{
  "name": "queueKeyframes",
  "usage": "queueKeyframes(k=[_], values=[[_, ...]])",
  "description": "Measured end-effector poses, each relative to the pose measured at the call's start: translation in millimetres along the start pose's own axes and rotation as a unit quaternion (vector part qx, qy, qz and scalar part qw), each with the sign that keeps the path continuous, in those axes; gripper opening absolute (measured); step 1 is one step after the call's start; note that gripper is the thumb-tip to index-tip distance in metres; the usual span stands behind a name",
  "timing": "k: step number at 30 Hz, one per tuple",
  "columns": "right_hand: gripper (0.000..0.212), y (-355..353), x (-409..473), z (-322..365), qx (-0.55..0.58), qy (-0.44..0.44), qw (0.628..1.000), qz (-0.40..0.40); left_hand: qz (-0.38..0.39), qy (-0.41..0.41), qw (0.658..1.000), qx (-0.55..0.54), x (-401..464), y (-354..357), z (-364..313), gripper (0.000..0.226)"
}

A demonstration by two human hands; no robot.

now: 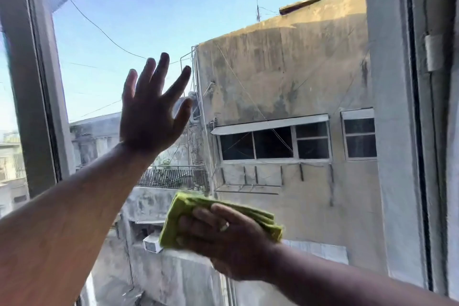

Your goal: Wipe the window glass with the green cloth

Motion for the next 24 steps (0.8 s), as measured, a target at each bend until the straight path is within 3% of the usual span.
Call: queueKeyframes(k=[2, 4, 6, 9, 12, 14, 15, 18, 20, 24], values=[[0.061, 7.7, -26.7, -0.7, -0.005, -0.099, 0.994, 0.053, -0.001, -0.003, 1.0, 0.004, -1.3, 1.5, 0.3, 0.059], [0.056, -3.4, -37.5, -60.6, 0.001, -0.089, 0.996, 0.022, 0.003, -0.004, 1.0, 0.009, -1.0, 3.2, 1.0, 0.059], [0.056, -18.8, -46.6, -159.1, -0.014, 0.036, 0.999, -0.015, 0.007, -0.006, 1.0, 0.008, -0.6, 3.5, 1.0, 0.058], [0.069, -47.9, -63.7, -300.6, -0.094, 0.221, 0.971, -0.019, 0.009, -0.012, 1.0, 0.008, -1.4, 3.8, 0.7, 0.057], [0.081, -68.7, -59.0, -348.5, -0.056, 0.331, 0.938, -0.084, 0.011, -0.007, 1.0, 0.013, -1.8, 3.6, 0.3, 0.058], [0.081, -60.6, -45.0, -317.1, -0.055, 0.392, 0.912, -0.105, 0.012, -0.006, 1.0, 0.009, -1.1, 3.8, -0.8, 0.059], [0.083, -47.4, -38.2, -282.8, -0.051, 0.374, 0.921, -0.097, 0.012, -0.006, 1.0, 0.007, -1.9, 3.0, -1.9, 0.059], [0.087, -13.4, -34.1, -125.1, 0.018, 0.143, 0.989, -0.025, 0.033, -0.002, 0.999, -0.009, -1.2, -2.9, -5.5, 0.06], [0.083, -3.3, -53.6, -58.6, 0.037, 0.017, 0.999, 0.028, 0.071, -0.003, 0.997, -0.021, 0.8, -6.0, -9.3, 0.059], [0.078, 0.0, -59.4, -57.3, 0.06, 0.003, 0.995, 0.076, 0.121, 0.007, 0.992, -0.039, -22.5, -19.8, -27.9, 0.055]])
Point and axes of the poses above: each hand's wrist, its own x-axis towards the middle knuckle, its own y-axis out of the palm, z = x × y, the point moved 7 cm from there along x, towards the middle knuckle, and after that the axes turned 3 degrees about -x, right-handed, at the moved point
